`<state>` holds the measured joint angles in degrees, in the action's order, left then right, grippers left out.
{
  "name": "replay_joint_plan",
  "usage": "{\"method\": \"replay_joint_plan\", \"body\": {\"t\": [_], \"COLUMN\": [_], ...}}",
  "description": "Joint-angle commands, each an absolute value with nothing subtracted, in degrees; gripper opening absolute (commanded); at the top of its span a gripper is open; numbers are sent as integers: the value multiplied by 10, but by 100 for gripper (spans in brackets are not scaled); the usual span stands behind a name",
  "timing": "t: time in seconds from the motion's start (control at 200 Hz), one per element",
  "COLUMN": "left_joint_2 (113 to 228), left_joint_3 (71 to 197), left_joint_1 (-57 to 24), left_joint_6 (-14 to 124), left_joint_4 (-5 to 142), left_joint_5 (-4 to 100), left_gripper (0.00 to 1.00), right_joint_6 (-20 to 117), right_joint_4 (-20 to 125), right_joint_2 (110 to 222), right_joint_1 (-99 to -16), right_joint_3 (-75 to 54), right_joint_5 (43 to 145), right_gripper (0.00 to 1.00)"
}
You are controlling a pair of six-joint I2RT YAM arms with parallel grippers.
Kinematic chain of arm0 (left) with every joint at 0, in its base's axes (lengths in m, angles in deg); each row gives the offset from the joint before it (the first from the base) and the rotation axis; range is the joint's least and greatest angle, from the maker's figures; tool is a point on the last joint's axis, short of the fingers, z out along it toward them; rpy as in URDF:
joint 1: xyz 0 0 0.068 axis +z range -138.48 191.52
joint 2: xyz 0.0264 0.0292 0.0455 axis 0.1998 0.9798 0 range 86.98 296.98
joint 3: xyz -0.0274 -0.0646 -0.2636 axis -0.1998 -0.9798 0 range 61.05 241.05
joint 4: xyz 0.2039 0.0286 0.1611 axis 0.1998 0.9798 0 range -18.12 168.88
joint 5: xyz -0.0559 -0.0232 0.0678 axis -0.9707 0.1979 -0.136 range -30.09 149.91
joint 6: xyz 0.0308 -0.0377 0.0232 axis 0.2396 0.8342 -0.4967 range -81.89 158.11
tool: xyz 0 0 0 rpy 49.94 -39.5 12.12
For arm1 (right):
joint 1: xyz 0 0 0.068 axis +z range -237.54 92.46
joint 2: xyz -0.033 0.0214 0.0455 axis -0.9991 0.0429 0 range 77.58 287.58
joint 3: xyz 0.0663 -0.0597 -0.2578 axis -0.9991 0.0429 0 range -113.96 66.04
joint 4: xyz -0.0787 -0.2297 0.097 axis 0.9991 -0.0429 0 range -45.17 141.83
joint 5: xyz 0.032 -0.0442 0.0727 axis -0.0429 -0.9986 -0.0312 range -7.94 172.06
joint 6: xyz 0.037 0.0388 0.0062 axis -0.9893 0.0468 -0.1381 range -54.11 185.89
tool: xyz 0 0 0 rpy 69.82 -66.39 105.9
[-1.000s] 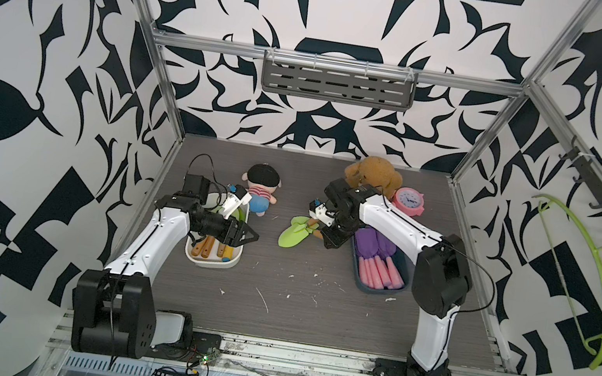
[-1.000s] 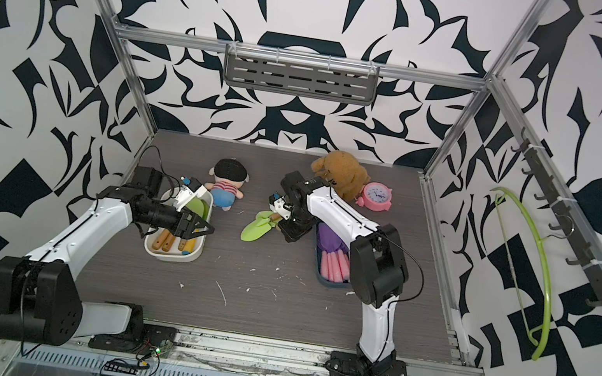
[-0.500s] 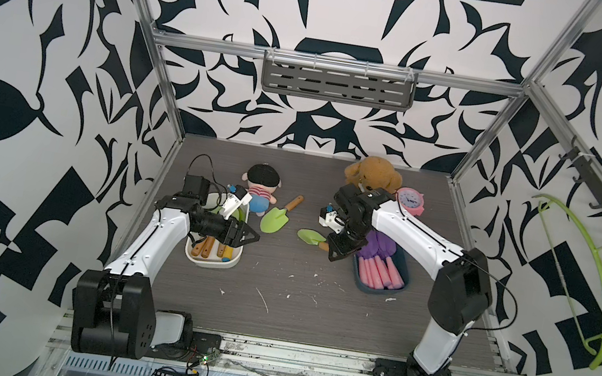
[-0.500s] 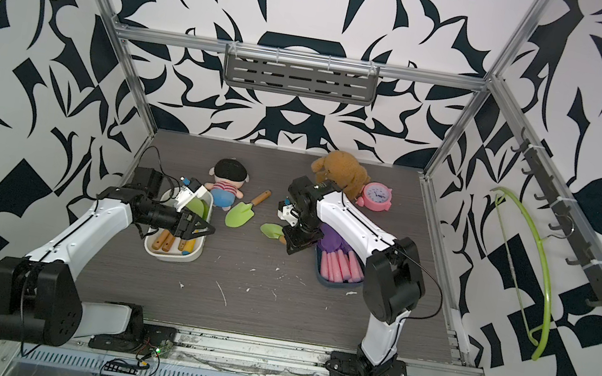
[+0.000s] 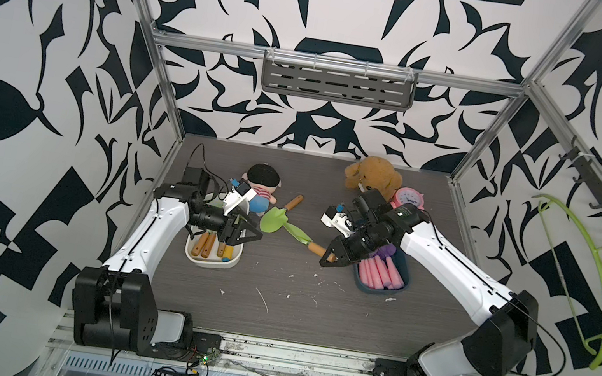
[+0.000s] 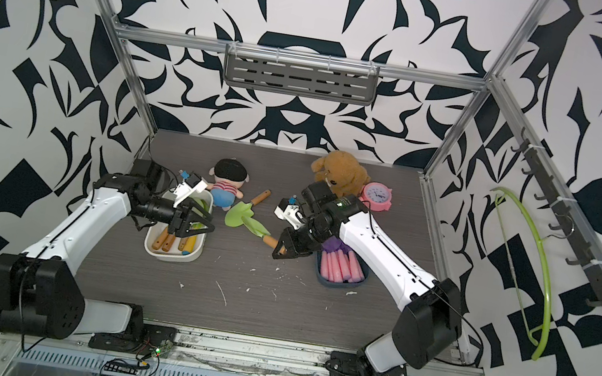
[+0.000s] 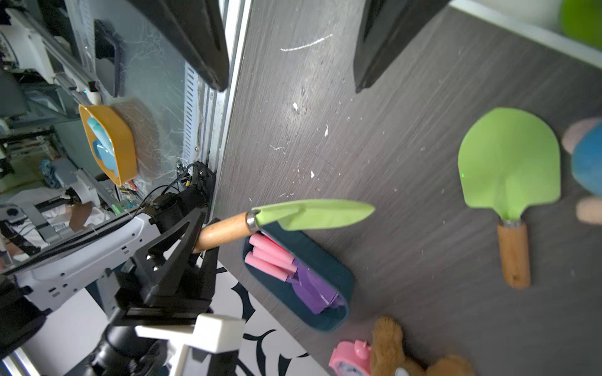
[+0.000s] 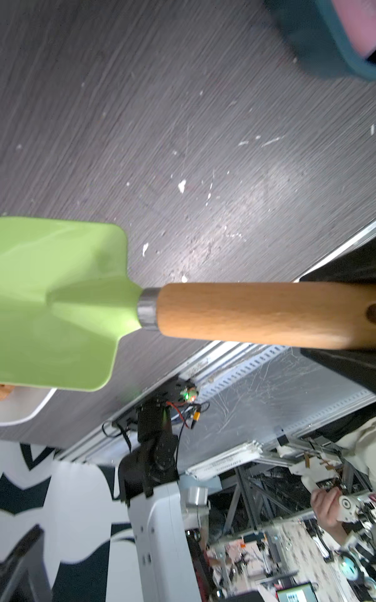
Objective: Sort the small shovels by color and place them into the storage box
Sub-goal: Pick up the shovel from the center of the board.
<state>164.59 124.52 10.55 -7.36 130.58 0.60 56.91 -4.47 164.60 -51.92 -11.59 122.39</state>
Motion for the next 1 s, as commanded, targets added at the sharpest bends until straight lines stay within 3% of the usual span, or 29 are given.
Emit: {"method": "replay_joint_plan", "body": {"t": [0.0, 0.32, 0.995], "left_joint_2": [1672, 1666, 1681], "left_joint_3": [1300, 1342, 1322], "left_joint_1": [107, 89, 38], "left_joint_6": [-268, -449, -385], "left_joint_4": [1437, 1484, 1370], "left_joint_5": [-38, -24, 13], "left_gripper": [67, 67, 61], "right_joint_6": [567, 574, 589], "right_joint_4": [-26, -38, -55], "right_joint_2": [1624, 1617, 1624], "right_joint_1": [-518, -518, -518], "right_joint_3": [-123, -134, -146], "right_joint_5": [1315, 1377, 1433], "right_gripper": [0, 0, 0]}}
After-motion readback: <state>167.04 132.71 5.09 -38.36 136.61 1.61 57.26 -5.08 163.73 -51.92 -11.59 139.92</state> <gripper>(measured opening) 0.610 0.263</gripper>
